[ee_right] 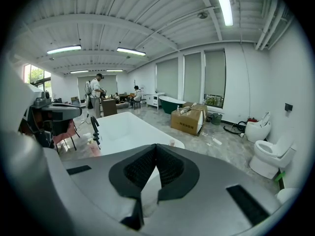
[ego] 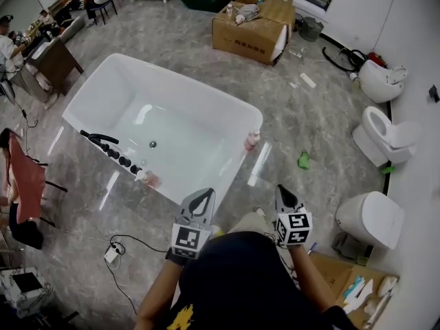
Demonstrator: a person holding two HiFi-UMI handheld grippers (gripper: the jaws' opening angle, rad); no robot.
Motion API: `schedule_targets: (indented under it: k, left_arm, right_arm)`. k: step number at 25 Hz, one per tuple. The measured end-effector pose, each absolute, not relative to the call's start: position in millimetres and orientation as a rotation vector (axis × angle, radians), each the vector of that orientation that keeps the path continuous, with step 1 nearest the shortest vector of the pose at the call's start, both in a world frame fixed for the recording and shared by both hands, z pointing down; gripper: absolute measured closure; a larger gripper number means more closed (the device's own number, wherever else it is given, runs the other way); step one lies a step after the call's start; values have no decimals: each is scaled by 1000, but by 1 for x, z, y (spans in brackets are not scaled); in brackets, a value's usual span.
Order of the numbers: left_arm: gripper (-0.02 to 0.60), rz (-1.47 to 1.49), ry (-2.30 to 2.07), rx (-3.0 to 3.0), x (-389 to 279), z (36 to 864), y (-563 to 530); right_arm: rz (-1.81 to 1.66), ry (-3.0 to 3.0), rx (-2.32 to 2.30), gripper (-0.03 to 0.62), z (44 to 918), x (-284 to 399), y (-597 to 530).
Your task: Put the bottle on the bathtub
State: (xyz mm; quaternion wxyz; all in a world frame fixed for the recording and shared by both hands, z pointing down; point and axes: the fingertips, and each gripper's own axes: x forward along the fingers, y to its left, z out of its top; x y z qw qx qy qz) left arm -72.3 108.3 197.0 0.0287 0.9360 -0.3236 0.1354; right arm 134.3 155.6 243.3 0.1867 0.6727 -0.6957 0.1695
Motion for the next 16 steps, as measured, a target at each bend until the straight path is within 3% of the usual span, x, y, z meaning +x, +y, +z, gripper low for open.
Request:
schedule_targets:
  k: [16]
  left_arm:
    - [565, 372, -1104, 2714, -118, 209, 120]
  right_arm:
    - [529, -1974, 1866, 593, 249, 105, 169]
